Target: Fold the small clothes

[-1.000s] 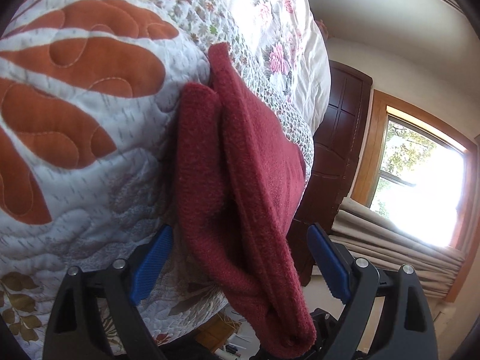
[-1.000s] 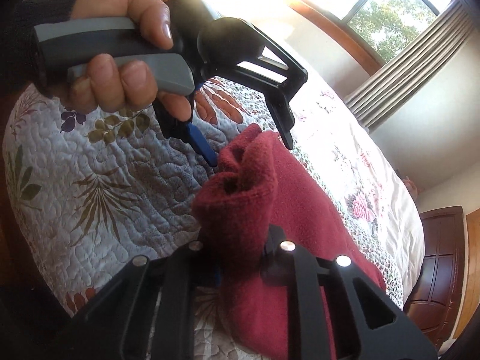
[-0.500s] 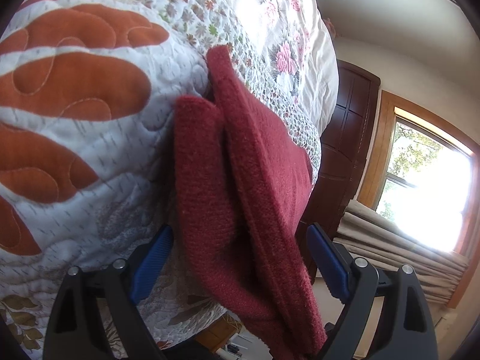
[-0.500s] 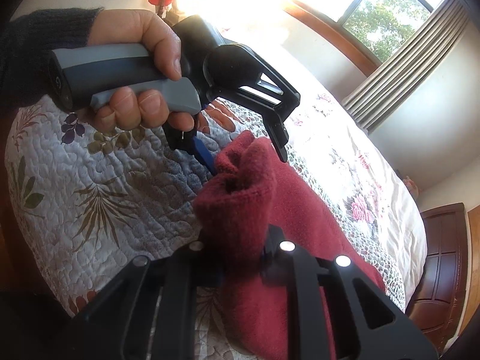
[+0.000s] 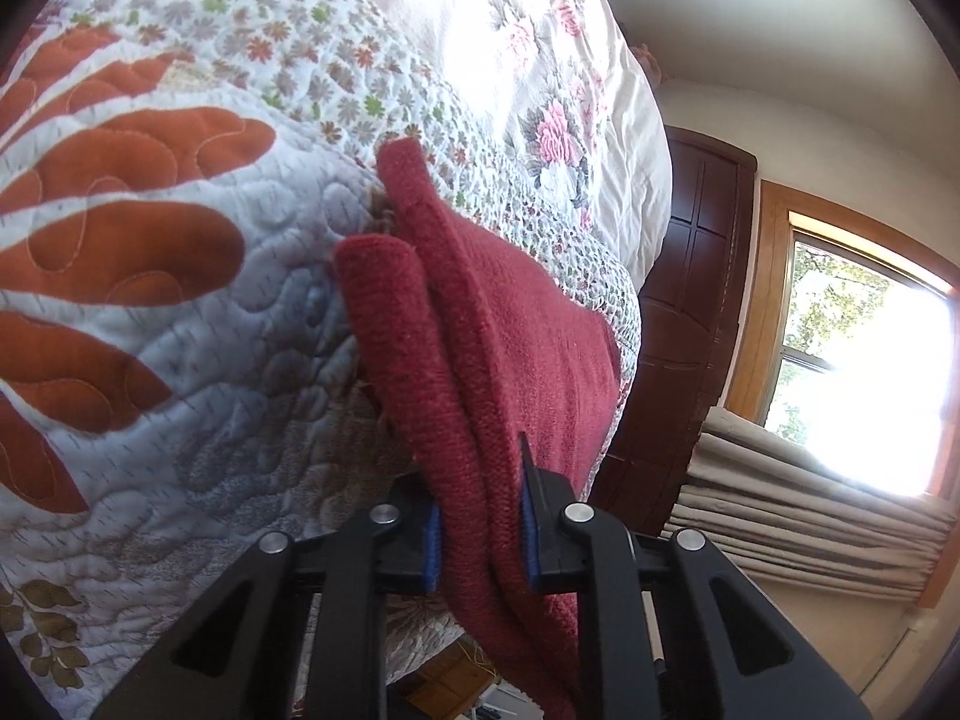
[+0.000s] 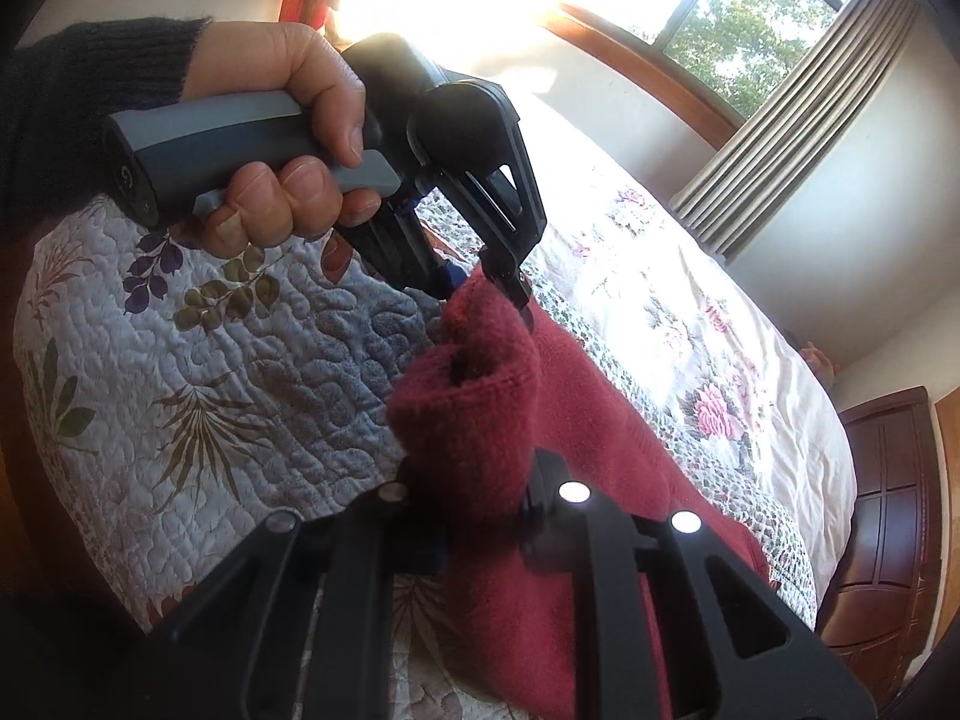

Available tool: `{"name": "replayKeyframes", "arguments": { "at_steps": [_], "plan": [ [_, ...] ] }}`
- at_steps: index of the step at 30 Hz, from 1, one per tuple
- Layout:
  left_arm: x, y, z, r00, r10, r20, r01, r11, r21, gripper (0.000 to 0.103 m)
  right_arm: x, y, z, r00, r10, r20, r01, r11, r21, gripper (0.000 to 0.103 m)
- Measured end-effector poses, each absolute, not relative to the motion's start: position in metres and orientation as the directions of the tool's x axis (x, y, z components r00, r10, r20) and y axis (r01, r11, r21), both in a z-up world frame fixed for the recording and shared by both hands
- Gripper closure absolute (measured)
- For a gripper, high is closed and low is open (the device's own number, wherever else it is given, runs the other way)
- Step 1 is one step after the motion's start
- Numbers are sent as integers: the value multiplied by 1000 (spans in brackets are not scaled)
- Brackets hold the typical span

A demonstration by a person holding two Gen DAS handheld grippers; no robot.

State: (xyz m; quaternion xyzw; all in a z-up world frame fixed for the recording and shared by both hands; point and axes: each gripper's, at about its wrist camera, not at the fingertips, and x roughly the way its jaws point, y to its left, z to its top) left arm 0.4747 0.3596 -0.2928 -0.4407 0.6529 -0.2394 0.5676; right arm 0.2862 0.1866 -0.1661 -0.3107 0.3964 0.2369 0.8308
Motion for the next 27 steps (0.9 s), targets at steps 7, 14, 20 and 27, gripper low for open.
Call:
{"name": "replayKeyframes", "arguments": {
  "at_steps": [7,14,20,27],
  "plan": [
    [488,340,-253,35,-824,-565,-239,542,-806,84,285,171,-146,605,155,-781,-595,740,-314,88],
    [498,311,-214,36,-791,-611,-191,595,-781,85,283,150,-130,624,178,-761,-556,785,-273,88],
    [506,281,-180,38,-762,-646,-151,635,-758,85,284,130,-115,643,196,-740,-512,829,-226,88],
    [514,251,-151,34,-731,-682,-106,676,-730,85,284,107,-99,670,204,-714,-475,857,-201,88]
  ]
}}
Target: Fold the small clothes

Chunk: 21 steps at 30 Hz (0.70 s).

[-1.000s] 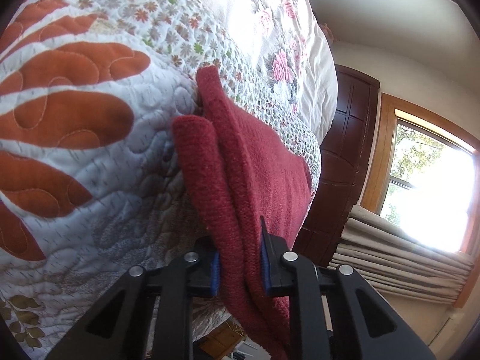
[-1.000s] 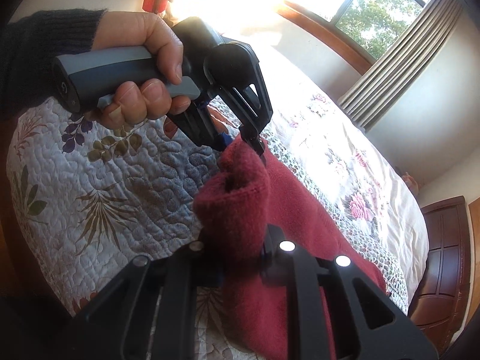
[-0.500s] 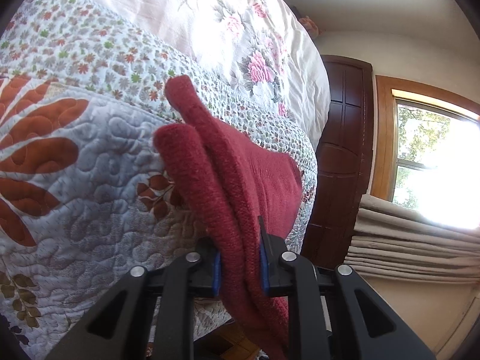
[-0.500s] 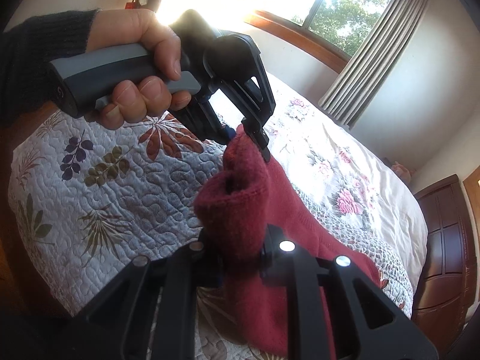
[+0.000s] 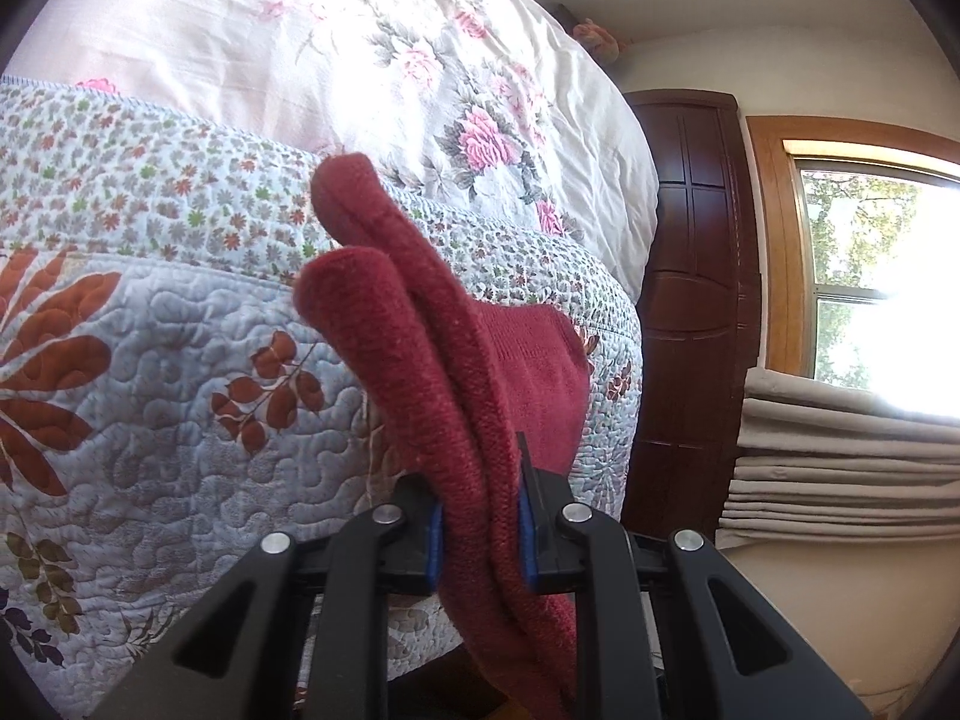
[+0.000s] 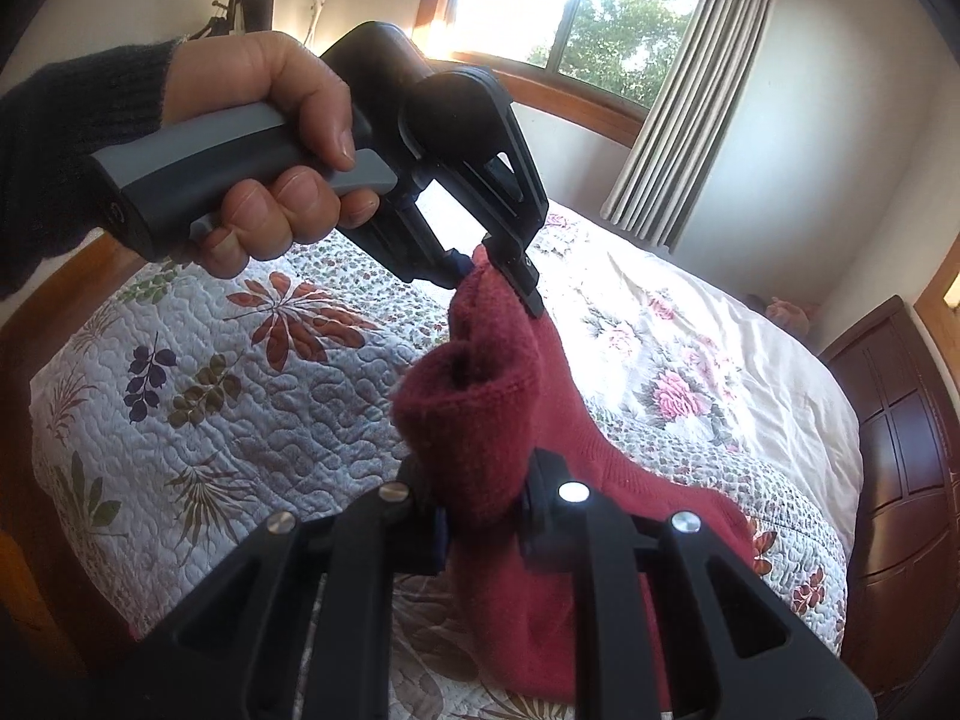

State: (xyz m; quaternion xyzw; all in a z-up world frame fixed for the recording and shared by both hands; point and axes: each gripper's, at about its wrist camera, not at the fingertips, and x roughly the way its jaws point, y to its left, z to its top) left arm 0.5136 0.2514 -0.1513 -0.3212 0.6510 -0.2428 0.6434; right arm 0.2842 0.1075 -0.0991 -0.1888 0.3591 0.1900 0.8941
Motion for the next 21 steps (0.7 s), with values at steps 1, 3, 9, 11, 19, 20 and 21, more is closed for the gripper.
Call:
{"name": "replayKeyframes", "arguments": {
  "at_steps": [1,3,9,11,19,20,21],
  "plan": [
    [515,246,-147,34,-727,-686,-99,681,-726,85,284,104,-97,673,206,-710,-469,861,-195,88],
    [517,237,-140,33,-718,-695,-86,691,-718,85,283,97,-93,680,207,-703,-457,870,-187,88],
    [522,213,-123,23,-690,-724,-41,722,-690,85,280,77,-85,693,214,-688,-419,896,-144,88],
    [522,204,-118,21,-681,-732,-23,732,-681,85,279,68,-84,697,218,-683,-400,909,-117,88],
    [523,170,-111,4,-643,-765,12,765,-643,85,275,41,-83,703,222,-675,-346,937,-53,88],
    [523,165,-109,2,-637,-771,17,771,-637,85,275,36,-83,703,224,-675,-339,940,-41,88],
    [522,161,-108,1,-631,-776,22,776,-631,85,274,32,-83,704,225,-674,-330,943,-30,88]
  ]
}}
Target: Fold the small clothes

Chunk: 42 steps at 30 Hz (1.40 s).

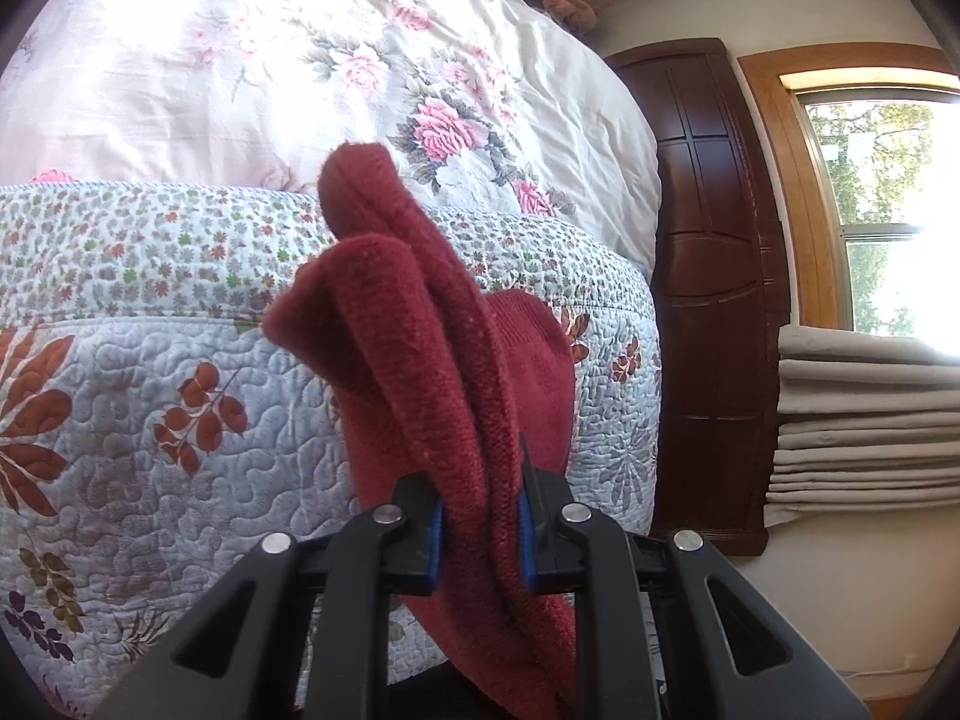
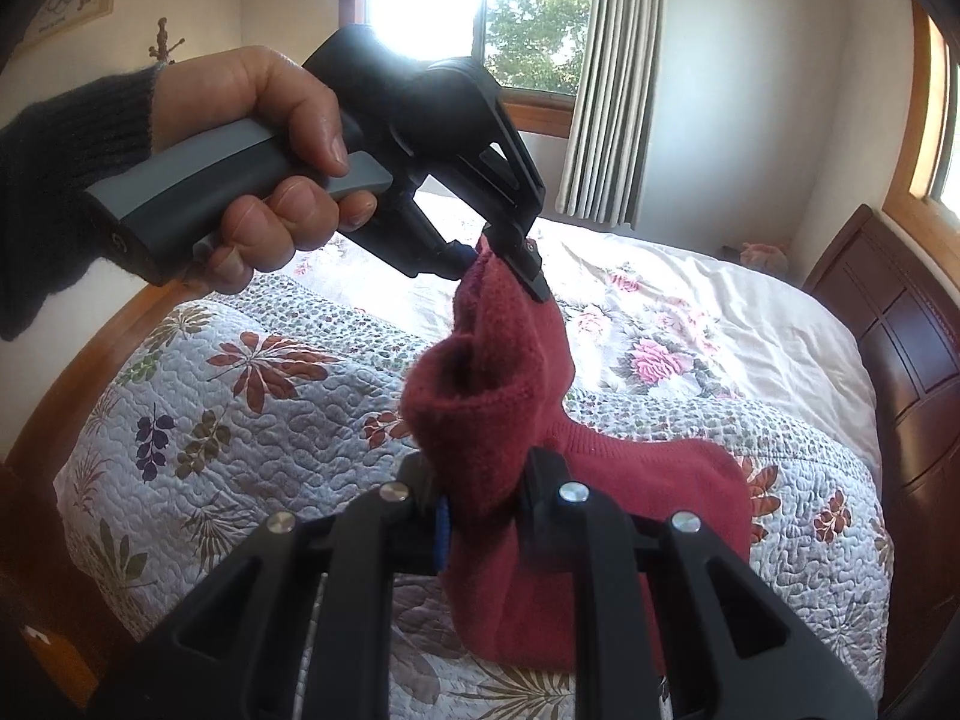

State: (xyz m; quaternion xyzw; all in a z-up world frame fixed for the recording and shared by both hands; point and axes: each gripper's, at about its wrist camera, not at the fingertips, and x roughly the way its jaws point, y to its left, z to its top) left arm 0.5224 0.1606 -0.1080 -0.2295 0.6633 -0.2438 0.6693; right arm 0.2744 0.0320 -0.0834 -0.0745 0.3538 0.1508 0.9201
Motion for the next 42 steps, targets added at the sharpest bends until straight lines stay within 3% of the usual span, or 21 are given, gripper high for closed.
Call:
{"name": "replayKeyframes", "arguments": {
  "at_steps": [29,42],
  "plan": [
    [530,25,-118,-61,-498,-865,91,860,-502,85,270,-73,-106,697,258,-669,-240,963,121,88],
    [541,-51,-174,-119,-389,-913,84,913,-400,85,279,-140,-150,648,296,-702,-176,955,241,88]
  ]
}}
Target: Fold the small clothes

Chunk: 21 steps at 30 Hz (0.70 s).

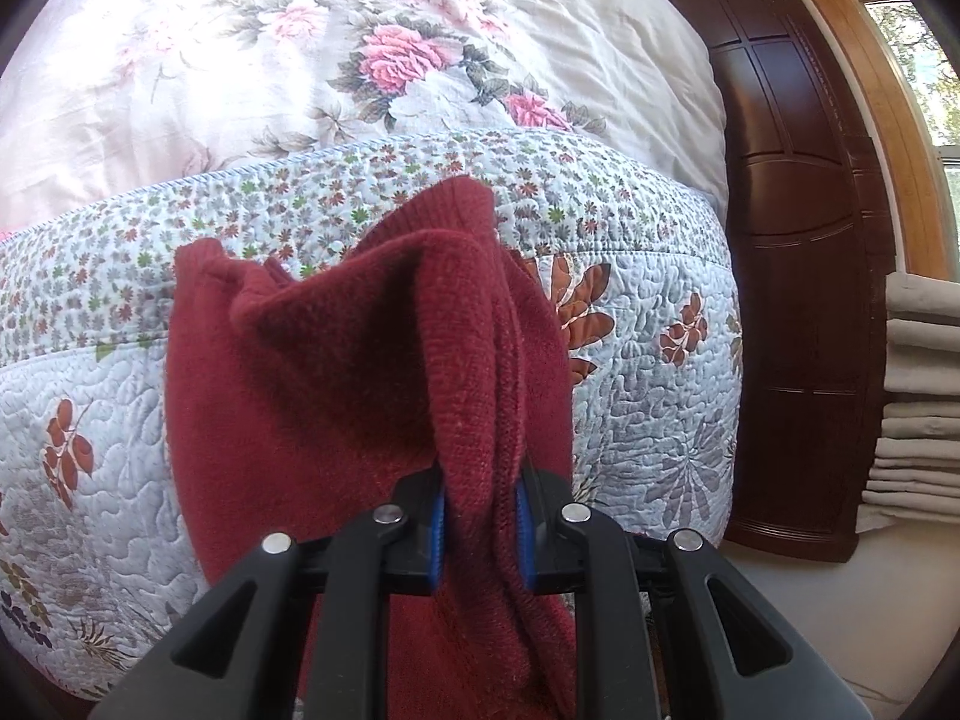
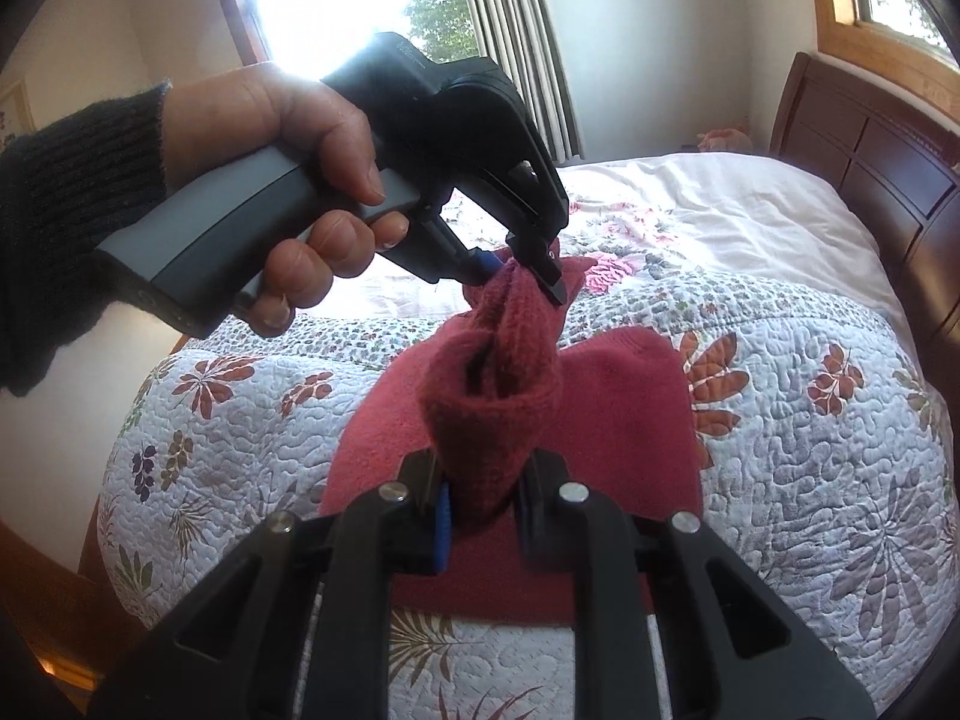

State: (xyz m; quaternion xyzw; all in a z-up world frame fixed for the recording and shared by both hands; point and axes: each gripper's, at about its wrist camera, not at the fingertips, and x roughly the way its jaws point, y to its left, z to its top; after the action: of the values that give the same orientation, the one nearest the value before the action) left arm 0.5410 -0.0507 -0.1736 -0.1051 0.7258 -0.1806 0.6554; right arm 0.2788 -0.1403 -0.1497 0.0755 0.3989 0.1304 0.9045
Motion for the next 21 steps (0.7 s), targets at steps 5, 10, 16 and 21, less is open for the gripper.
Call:
{"name": "replayKeyframes", "arguments": {
  "at_steps": [5,10,16,21],
  "plan": [
    [541,-79,-196,-147,-341,-929,94,930,-356,85,279,-167,-171,622,331,-710,-149,940,308,88],
    [539,-99,-203,-138,-272,-953,122,950,-288,85,278,-193,-190,601,390,-698,-122,907,402,88],
    [532,-119,-205,-94,-189,-977,160,966,-203,85,275,-214,-214,582,462,-670,-100,858,505,88],
    [526,-135,-210,-57,-153,-987,166,973,-161,85,271,-235,-234,576,526,-626,-70,795,603,88]
  ]
}}
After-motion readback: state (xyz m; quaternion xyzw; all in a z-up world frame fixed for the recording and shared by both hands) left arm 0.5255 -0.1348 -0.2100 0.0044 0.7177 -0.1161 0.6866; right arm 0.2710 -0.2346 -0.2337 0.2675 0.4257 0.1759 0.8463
